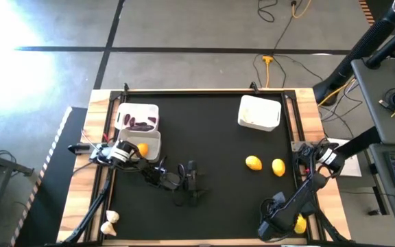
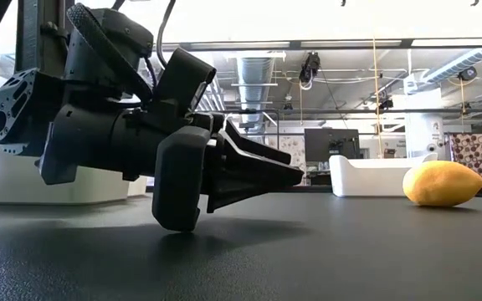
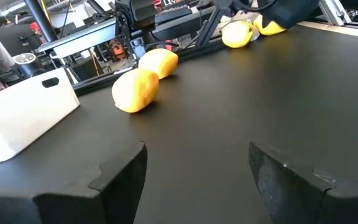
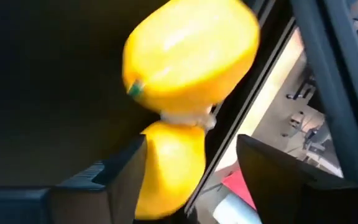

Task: Sort produce into baskets
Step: Put the garlic into the right white bin

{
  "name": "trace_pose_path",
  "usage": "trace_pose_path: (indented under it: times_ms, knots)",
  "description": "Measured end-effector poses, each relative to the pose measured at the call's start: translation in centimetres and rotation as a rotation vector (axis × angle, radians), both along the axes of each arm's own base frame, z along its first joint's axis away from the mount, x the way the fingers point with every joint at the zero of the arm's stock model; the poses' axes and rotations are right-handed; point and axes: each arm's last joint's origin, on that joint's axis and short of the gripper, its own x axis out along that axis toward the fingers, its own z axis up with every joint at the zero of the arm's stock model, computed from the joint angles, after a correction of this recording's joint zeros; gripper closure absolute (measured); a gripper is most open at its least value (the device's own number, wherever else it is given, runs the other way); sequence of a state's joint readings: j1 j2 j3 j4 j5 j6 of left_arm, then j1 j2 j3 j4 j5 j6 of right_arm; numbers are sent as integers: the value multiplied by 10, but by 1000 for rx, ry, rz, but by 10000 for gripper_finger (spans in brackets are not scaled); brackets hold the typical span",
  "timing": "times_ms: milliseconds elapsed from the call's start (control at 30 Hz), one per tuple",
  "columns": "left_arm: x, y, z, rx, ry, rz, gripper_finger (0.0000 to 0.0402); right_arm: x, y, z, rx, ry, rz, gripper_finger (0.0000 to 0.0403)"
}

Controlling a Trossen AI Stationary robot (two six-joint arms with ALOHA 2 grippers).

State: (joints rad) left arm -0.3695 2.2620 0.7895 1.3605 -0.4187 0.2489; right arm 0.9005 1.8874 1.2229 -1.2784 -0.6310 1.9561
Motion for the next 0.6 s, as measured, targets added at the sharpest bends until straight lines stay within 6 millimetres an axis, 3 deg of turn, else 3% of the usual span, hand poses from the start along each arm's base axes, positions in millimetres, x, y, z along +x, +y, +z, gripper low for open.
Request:
trace_pose_path:
  times_ms: [333,600]
  knots:
    - [0,0,0,-8,0,1,139,-11,-14,-17,-35,38,12,237]
    - [0,0,0,-21,0,2,139,-10,-13,-24,7,3,0,277]
